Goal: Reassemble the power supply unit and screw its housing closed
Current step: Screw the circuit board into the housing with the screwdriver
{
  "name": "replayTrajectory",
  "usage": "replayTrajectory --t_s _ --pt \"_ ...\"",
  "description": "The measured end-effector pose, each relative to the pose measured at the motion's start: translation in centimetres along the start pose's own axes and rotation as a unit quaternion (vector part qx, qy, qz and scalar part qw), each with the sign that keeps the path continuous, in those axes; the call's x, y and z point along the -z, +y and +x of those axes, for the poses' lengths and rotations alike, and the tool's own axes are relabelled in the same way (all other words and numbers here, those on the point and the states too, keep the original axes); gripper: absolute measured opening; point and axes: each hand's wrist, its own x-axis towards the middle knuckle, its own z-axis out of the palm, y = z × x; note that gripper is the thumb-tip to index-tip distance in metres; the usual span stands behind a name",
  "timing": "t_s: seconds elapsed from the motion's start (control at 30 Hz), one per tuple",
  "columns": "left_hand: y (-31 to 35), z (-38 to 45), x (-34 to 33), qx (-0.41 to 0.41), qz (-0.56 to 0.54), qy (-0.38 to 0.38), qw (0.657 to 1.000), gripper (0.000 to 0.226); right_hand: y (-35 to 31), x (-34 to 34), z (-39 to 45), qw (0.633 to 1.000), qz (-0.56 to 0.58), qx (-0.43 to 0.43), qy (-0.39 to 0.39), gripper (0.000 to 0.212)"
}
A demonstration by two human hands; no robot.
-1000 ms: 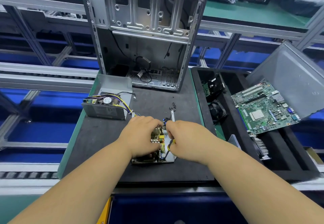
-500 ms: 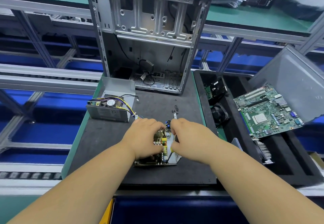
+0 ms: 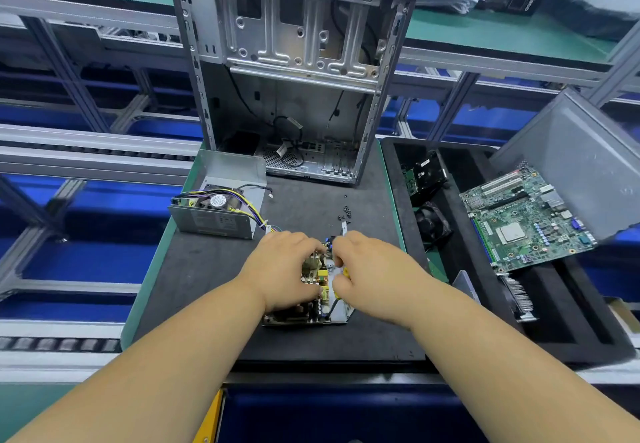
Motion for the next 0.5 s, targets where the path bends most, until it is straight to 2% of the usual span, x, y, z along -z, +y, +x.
replayTrajectory --t_s 0.1,0.3,0.5 --pt "0.01 -0.07 0.04 -0.002 -0.007 0.005 1.000 0.052 0.09 -0.03 0.07 0.999 0.037 0.017 -0.009 0.023" --pt "0.02 -0.12 0.04 -0.005 -0.012 0.009 1.000 0.053 0.05 -0.85 -0.13 0.997 -0.061 0.016 0.039 0.032" --pt "-0.02 0.02 0.06 -0.002 0.010 -0.007 1.000 0.058 0.07 -0.69 -0.23 0.999 0.002 0.037 0.021 0.035"
